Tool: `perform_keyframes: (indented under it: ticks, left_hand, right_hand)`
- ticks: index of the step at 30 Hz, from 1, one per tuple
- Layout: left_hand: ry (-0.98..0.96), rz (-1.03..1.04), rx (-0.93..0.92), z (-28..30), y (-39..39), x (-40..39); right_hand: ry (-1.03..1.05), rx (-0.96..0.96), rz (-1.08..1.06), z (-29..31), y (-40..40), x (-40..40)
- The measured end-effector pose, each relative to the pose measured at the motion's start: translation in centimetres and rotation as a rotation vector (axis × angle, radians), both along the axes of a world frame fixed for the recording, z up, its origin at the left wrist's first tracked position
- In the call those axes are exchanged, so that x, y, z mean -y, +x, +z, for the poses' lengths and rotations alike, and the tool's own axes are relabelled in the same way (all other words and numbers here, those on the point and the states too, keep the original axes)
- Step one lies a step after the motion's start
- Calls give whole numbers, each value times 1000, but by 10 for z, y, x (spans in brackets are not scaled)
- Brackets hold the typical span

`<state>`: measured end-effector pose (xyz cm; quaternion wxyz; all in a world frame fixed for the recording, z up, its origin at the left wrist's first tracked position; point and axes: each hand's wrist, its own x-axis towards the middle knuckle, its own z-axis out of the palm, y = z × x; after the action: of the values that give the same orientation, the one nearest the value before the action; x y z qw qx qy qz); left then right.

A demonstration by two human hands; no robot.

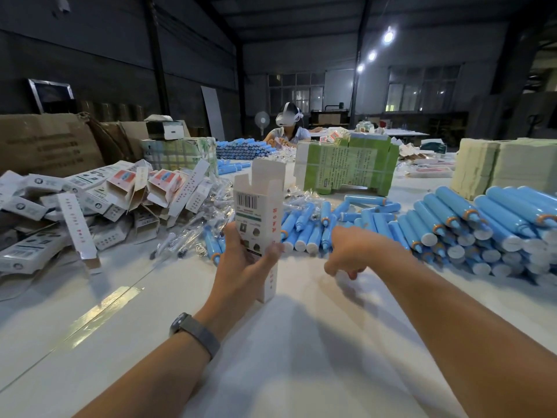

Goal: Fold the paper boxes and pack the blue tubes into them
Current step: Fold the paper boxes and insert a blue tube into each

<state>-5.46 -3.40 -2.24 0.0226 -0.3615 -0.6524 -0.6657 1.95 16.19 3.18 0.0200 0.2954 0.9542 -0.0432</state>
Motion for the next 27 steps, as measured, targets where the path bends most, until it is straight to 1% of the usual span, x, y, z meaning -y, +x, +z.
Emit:
perform_keyframes:
  ticks: [1, 3, 5, 6, 9, 12, 14, 16, 18, 21, 23, 24, 25, 27]
  left_hand:
    - [19, -20, 28, 0, -1, -1]
    - [45, -42, 63, 2, 0, -2]
    - [54, -37, 43, 4, 2, -1]
    - [50, -37, 27, 5, 3, -1]
    - [35, -43, -1, 6, 5, -1]
    - [10, -17, -77, 6, 5, -2]
    - [-2, 28, -114, 7, 3, -2]
    - [-34, 71, -122, 7, 0, -2]
    - [-66, 111, -122, 7, -4, -2]
    - [-65, 152, -146, 7, -7, 0]
    - [-52, 165, -161, 8, -7, 1]
    - [-48, 168, -169, 8, -7, 1]
    - [-48, 170, -176, 8, -6, 1]
    - [-57, 168, -198, 8, -5, 1]
  right_hand:
    - [-33, 14, 0, 2, 0, -1]
    - [5, -47, -29, 0, 0, -3]
    - [55, -120, -69, -8, 1, -6]
    - [29, -143, -84, -10, 1, -8]
    - [-126, -173, -100, -9, 5, -11]
    - [-367, -285, -131, -1, 7, -15]
    - [-539, -438, -110, 11, 9, -14]
    - [-747, -668, -60, 28, 12, -4]
    - [-948, -914, 71, 45, 16, 12]
    - [-1107, -1200, 277, 67, 24, 37]
    - [-1148, -1332, 338, 77, 29, 49]
    - [-1132, -1381, 355, 81, 30, 53]
    - [-1078, -1419, 371, 82, 31, 57]
    - [-896, -1472, 397, 81, 32, 63]
